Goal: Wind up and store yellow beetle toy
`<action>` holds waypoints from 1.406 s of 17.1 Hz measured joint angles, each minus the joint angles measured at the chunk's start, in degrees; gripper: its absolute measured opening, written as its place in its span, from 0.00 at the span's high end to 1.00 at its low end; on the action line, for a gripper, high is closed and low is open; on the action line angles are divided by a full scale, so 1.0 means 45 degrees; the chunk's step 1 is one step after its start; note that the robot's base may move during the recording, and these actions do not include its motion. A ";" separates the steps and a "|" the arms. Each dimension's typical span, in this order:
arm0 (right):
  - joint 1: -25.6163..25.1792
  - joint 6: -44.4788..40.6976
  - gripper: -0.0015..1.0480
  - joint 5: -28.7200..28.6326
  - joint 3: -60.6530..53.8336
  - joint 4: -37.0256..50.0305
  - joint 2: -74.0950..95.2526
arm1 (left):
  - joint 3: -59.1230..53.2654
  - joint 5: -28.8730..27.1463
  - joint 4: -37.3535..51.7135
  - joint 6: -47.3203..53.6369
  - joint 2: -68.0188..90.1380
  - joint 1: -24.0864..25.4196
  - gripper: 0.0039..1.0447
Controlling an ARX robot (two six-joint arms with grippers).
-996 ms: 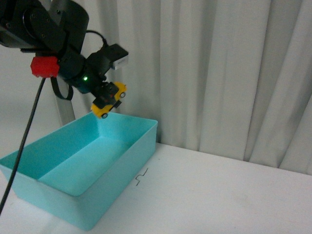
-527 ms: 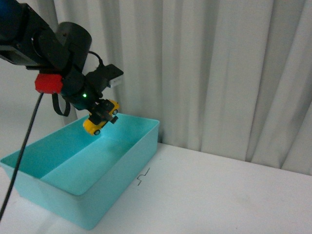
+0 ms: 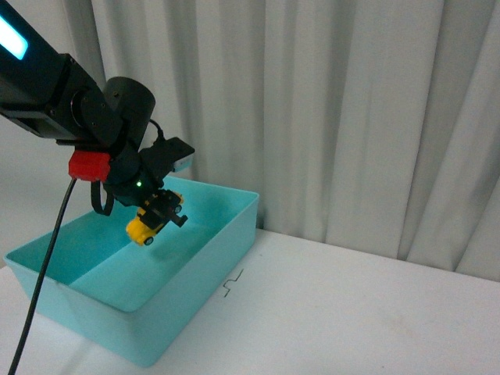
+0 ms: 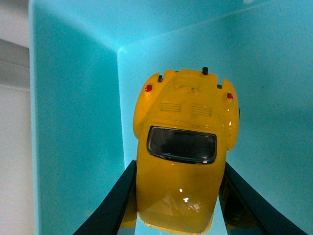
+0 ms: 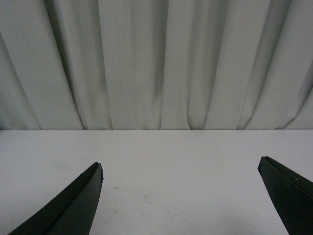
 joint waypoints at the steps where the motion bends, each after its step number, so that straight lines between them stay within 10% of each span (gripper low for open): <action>1: 0.0000 0.0005 0.06 0.0000 0.0000 0.0000 0.0005 | 0.0005 -0.0806 0.0452 -0.0024 0.0675 0.0029 0.61; 7: 0.0000 0.0000 0.06 0.0000 0.0000 0.0000 0.0000 | 0.0457 -0.1268 -0.0214 -0.0539 0.1710 -0.0034 0.61; 16: 0.0000 0.0000 0.06 0.0000 0.0000 0.0000 0.0000 | 0.0549 -0.0680 -0.0486 -0.0971 0.1472 -0.0029 0.04; 24: 0.0000 0.0005 0.06 0.0000 0.0000 0.0000 0.0000 | -0.3531 0.1637 0.3162 -0.1345 -0.5411 -0.1311 0.07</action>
